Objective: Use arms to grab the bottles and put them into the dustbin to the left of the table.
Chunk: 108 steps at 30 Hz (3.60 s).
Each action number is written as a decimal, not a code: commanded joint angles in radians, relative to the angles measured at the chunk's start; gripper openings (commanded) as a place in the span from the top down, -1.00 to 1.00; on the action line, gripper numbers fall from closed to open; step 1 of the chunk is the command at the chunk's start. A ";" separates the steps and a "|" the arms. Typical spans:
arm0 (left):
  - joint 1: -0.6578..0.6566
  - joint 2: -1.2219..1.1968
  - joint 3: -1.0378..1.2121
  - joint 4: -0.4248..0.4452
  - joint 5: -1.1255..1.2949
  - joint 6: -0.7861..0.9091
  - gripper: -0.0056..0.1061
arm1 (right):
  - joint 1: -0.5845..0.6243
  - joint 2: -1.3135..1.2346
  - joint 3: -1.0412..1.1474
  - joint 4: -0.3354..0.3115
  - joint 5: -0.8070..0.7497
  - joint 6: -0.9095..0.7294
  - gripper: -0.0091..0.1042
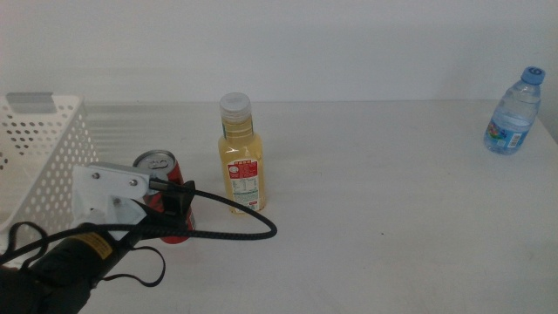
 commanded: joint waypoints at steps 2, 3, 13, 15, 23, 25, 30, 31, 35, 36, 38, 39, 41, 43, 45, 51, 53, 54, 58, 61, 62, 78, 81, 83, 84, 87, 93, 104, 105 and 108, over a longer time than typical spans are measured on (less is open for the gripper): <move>0.000 0.019 -0.035 -0.002 -0.115 -0.013 -0.71 | -0.005 -0.027 -0.007 -0.003 -0.069 -0.009 -0.52; 0.000 0.038 -0.036 -0.003 -0.149 -0.013 -0.71 | -0.005 -0.027 -0.007 -0.003 -0.069 -0.009 -0.52; 0.000 0.164 -0.038 -0.003 -0.274 -0.001 -0.68 | -0.005 -0.027 -0.007 -0.003 -0.069 -0.009 -0.52; 0.000 0.165 -0.040 -0.003 -0.274 0.011 -0.61 | -0.005 -0.027 -0.007 -0.003 -0.069 -0.009 -0.52; 0.000 0.165 -0.065 -0.003 -0.274 0.011 0.15 | -0.005 -0.027 -0.007 -0.003 -0.069 -0.009 -0.52; 0.000 0.165 -0.058 -0.003 -0.274 -0.032 0.46 | -0.005 -0.027 -0.007 -0.003 -0.069 -0.009 -0.52; 0.000 0.140 -0.024 0.001 -0.256 -0.082 0.99 | -0.005 -0.027 -0.007 -0.003 -0.069 -0.009 -0.52; 0.000 0.124 -0.013 0.004 -0.255 -0.082 0.99 | -0.005 -0.027 -0.007 -0.003 -0.069 -0.009 -0.52; 0.000 0.046 0.019 0.006 -0.219 -0.079 0.99 | -0.005 -0.027 -0.007 -0.003 -0.069 -0.009 -0.52; 0.000 0.018 0.022 0.009 -0.186 -0.080 0.99 | -0.005 -0.027 -0.007 -0.003 -0.069 -0.009 -0.52; 0.000 -0.048 0.024 0.033 -0.076 -0.080 0.99 | -0.005 -0.027 -0.007 -0.003 -0.069 -0.009 -0.52; 0.000 -0.083 0.022 0.044 -0.029 -0.081 0.99 | -0.005 -0.027 -0.007 -0.003 -0.069 -0.009 -0.52; 0.000 -0.150 0.021 0.059 0.085 -0.088 0.99 | -0.005 -0.027 -0.007 -0.003 -0.069 -0.009 -0.52; 0.000 -0.225 0.015 0.068 0.186 -0.096 0.99 | -0.005 -0.027 -0.007 -0.003 -0.069 -0.009 -0.52; 0.000 -0.291 0.000 0.071 0.290 -0.103 0.99 | -0.005 -0.027 -0.007 -0.003 -0.069 -0.009 -0.52; 0.000 -0.466 -0.136 0.180 0.767 -0.161 0.99 | -0.005 -0.027 -0.007 -0.003 -0.069 -0.009 -0.52; 0.000 -0.499 -0.195 0.228 0.925 -0.199 0.99 | -0.005 -0.027 -0.007 -0.003 -0.069 -0.009 -0.52; 0.000 -0.512 -0.229 0.239 1.007 -0.220 0.99 | -0.005 -0.027 -0.007 -0.003 -0.069 -0.009 -0.52; 0.000 -0.530 -0.360 0.232 1.288 -0.251 0.99 | -0.005 -0.027 -0.007 -0.003 -0.069 -0.009 -0.52; 0.000 -0.530 -0.453 0.219 1.466 -0.234 0.99 | -0.005 -0.027 -0.007 -0.003 -0.069 -0.009 -0.52; 0.000 -0.530 -0.481 0.210 1.515 -0.218 0.99 | -0.005 -0.027 -0.007 -0.003 -0.069 -0.009 -0.52; 0.045 -0.517 -0.682 -0.249 1.788 0.240 0.99 | -0.005 -0.027 -0.007 -0.003 -0.069 -0.009 -0.52; 0.132 -0.489 -0.740 -0.304 1.883 0.287 0.99 | -0.005 -0.027 -0.007 -0.003 -0.069 -0.009 -0.52; 0.190 -0.462 -0.783 -0.298 1.952 0.287 0.99 | -0.005 -0.027 -0.007 -0.003 -0.069 -0.009 -0.52; 0.212 -0.449 -0.803 -0.289 1.982 0.289 0.99 | -0.005 -0.027 -0.007 -0.003 -0.069 -0.009 -0.52; 0.287 -0.396 -0.886 -0.279 2.094 0.300 0.99 | -0.005 -0.027 -0.007 -0.003 -0.069 -0.009 -0.52; 0.401 -0.275 -1.085 -0.280 2.261 0.358 0.99 | -0.005 -0.027 -0.007 -0.003 -0.069 -0.009 -0.52; 0.575 -0.085 -1.280 -0.280 2.334 0.471 0.99 | -0.005 -0.027 -0.007 -0.003 -0.069 -0.009 -0.52; 0.583 -0.072 -1.287 -0.277 2.334 0.471 0.99 | -0.005 -0.027 -0.007 -0.003 -0.069 -0.009 -0.52; 0.595 -0.029 -1.294 -0.239 2.327 0.471 0.99 | -0.005 -0.027 -0.007 -0.003 -0.069 -0.009 -0.52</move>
